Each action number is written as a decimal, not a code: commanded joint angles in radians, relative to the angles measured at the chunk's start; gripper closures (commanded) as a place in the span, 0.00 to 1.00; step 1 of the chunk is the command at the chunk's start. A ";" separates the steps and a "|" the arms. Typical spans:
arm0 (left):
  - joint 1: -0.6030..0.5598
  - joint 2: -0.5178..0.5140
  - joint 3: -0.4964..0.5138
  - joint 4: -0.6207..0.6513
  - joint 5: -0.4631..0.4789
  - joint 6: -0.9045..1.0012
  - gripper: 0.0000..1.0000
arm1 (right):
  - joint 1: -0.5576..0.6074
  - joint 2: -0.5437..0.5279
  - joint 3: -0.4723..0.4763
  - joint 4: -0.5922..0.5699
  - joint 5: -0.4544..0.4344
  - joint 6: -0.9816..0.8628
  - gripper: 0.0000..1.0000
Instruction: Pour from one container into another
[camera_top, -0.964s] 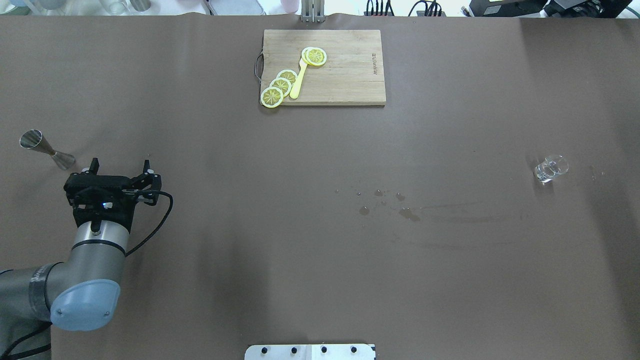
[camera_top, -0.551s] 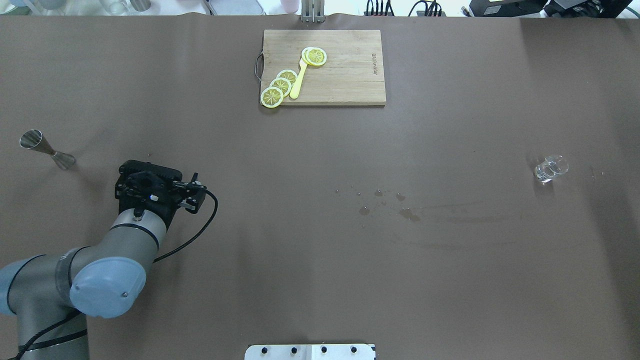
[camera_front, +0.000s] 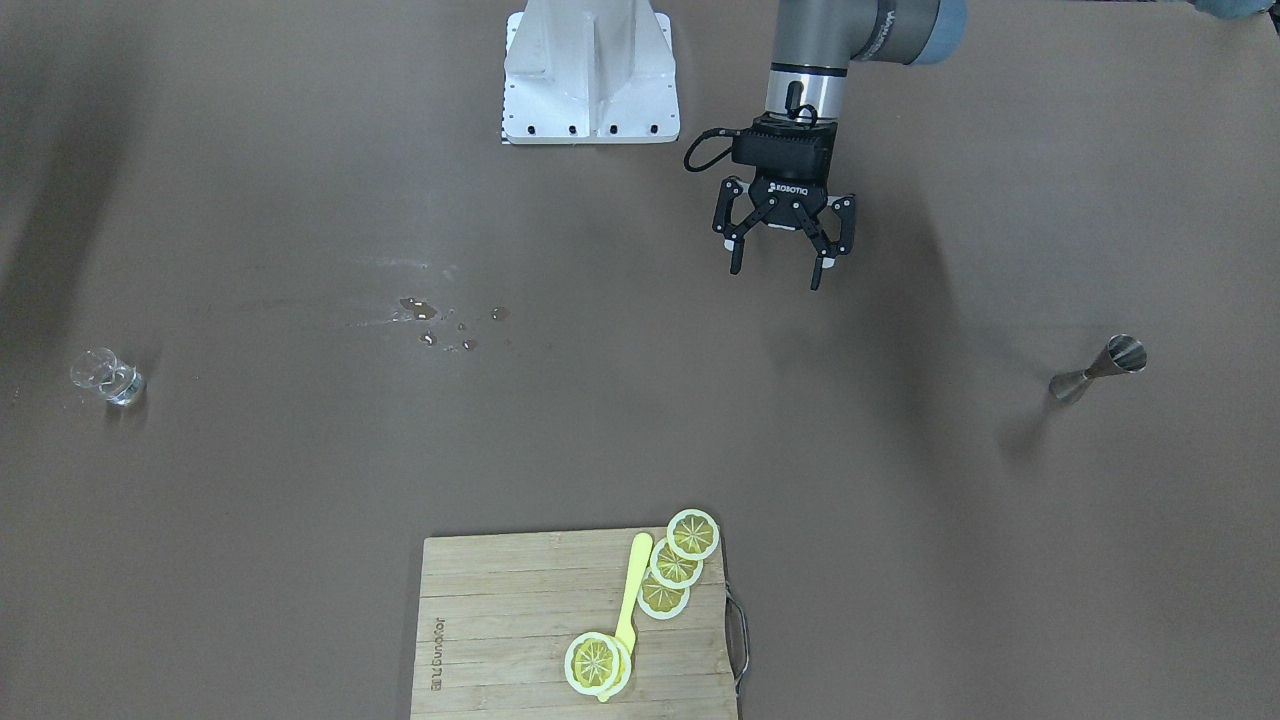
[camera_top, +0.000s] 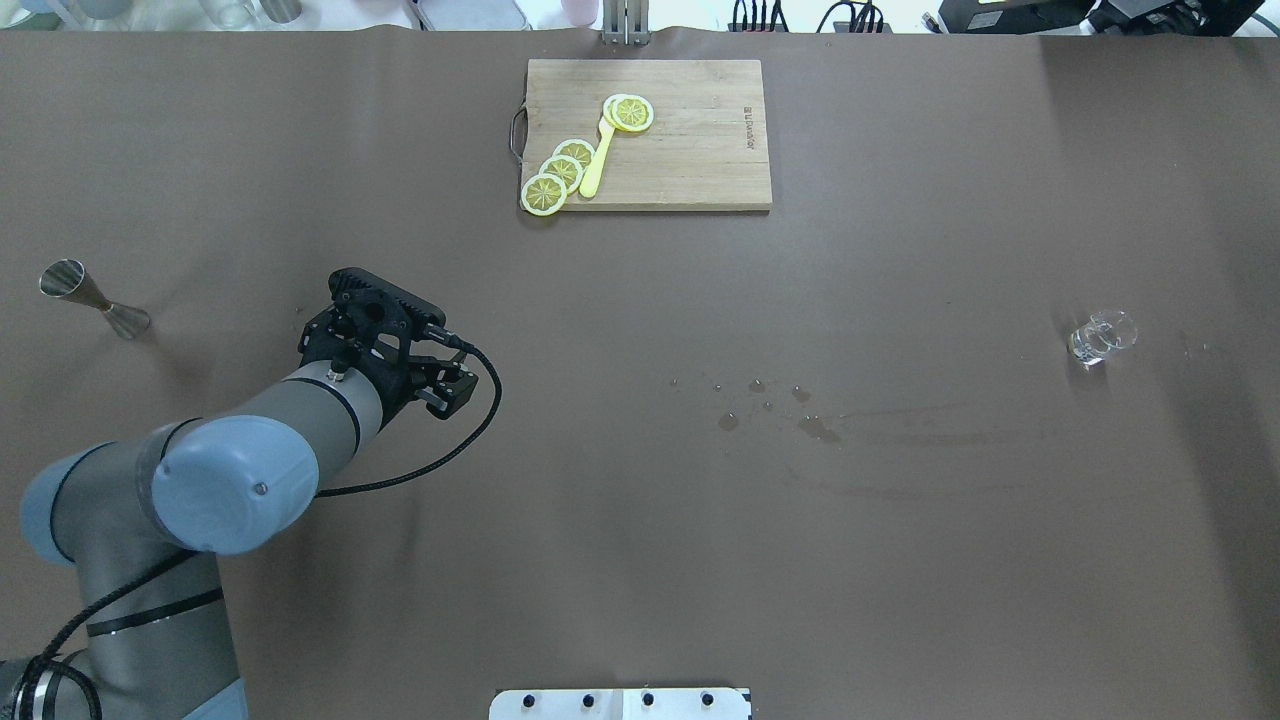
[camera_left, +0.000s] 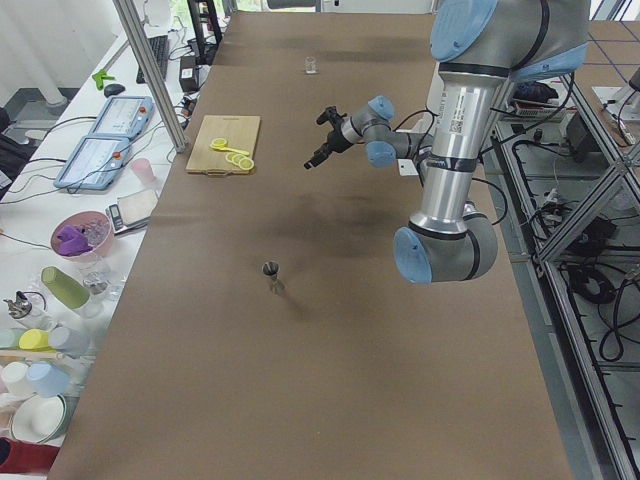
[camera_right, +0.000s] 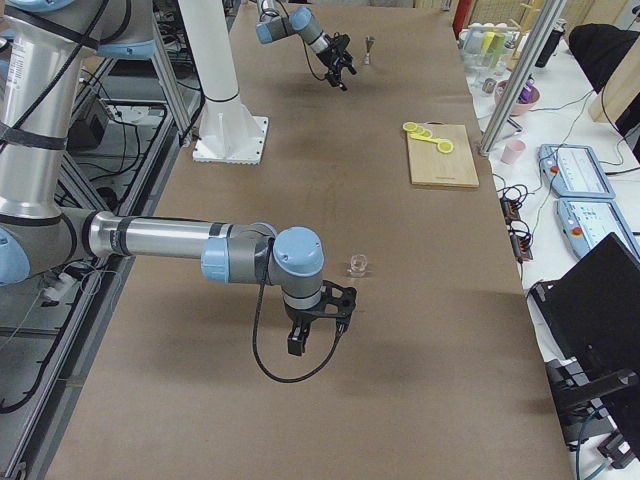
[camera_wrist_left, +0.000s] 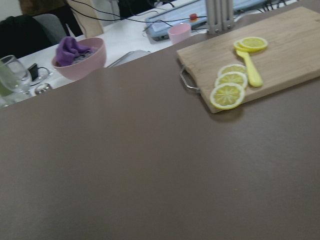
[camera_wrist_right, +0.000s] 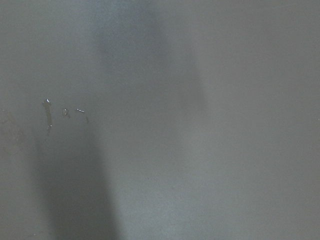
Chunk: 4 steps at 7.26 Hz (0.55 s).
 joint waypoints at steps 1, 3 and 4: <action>-0.099 -0.003 0.002 0.003 -0.198 0.103 0.03 | -0.001 -0.002 0.005 0.001 0.002 -0.003 0.00; -0.224 0.023 0.002 0.003 -0.405 0.185 0.03 | 0.000 -0.002 0.007 0.001 0.002 -0.003 0.00; -0.303 0.055 0.004 0.002 -0.502 0.212 0.03 | 0.000 -0.002 0.007 0.001 0.002 -0.003 0.00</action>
